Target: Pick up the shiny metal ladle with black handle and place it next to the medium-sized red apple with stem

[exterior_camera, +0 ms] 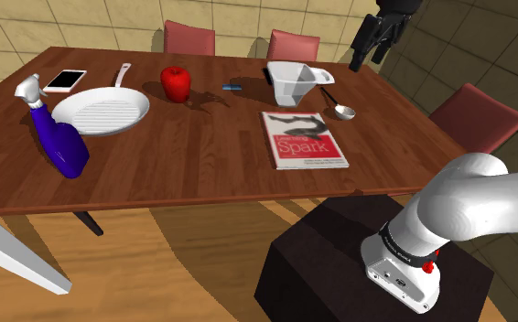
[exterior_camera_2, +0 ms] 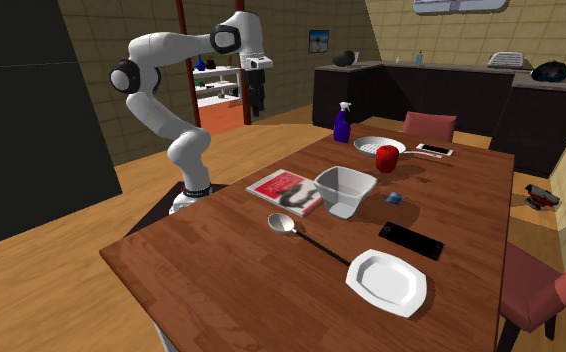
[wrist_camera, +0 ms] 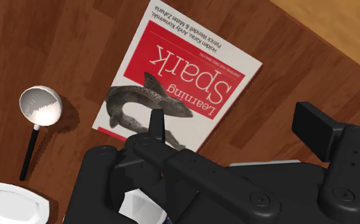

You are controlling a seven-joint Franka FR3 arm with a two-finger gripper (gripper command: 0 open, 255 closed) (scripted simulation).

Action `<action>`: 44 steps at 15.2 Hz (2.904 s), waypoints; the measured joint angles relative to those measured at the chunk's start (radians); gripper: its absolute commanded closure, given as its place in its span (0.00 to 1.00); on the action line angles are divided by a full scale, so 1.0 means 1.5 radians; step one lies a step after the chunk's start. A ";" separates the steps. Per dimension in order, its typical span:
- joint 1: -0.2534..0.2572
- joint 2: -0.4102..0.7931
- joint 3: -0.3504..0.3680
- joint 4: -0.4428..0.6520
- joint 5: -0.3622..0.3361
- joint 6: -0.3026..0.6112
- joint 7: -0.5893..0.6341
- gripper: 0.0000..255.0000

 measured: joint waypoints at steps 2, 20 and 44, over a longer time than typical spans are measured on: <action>-0.003 0.006 -0.003 0.000 -0.002 0.007 -0.001 0.00; -0.089 0.276 -0.139 -0.022 -0.031 0.313 -0.030 0.00; -0.184 0.727 -0.254 0.204 0.154 0.520 -0.152 0.00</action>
